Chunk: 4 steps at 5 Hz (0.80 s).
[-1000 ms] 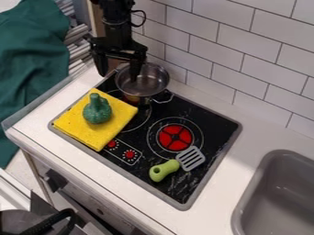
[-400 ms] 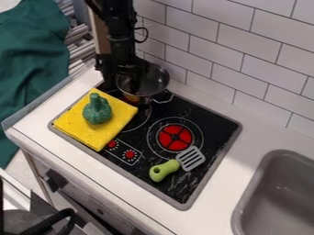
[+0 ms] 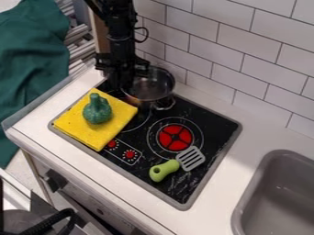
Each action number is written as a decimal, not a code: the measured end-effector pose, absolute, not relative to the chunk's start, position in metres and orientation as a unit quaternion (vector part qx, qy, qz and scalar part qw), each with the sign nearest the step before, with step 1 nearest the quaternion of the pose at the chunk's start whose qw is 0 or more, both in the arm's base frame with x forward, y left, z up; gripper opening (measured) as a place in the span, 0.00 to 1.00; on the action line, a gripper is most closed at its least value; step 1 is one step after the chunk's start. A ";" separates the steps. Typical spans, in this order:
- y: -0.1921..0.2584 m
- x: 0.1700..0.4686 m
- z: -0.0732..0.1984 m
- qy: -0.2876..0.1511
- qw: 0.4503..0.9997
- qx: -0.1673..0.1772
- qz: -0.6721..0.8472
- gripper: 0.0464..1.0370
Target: Move the silver pot to the upper right of the stove
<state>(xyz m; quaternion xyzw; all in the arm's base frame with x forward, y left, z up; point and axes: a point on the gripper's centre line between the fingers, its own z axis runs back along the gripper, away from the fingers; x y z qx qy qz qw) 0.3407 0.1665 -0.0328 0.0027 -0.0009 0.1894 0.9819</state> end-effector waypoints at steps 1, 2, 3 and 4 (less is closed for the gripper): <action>0.165 0.341 -0.033 -0.006 0.981 0.000 0.193 0.02; 0.162 0.342 -0.030 -0.015 0.980 -0.009 0.199 0.02; 0.158 0.344 -0.013 -0.049 0.976 -0.015 0.210 0.01; 0.143 0.345 0.013 -0.076 0.975 -0.013 0.207 0.01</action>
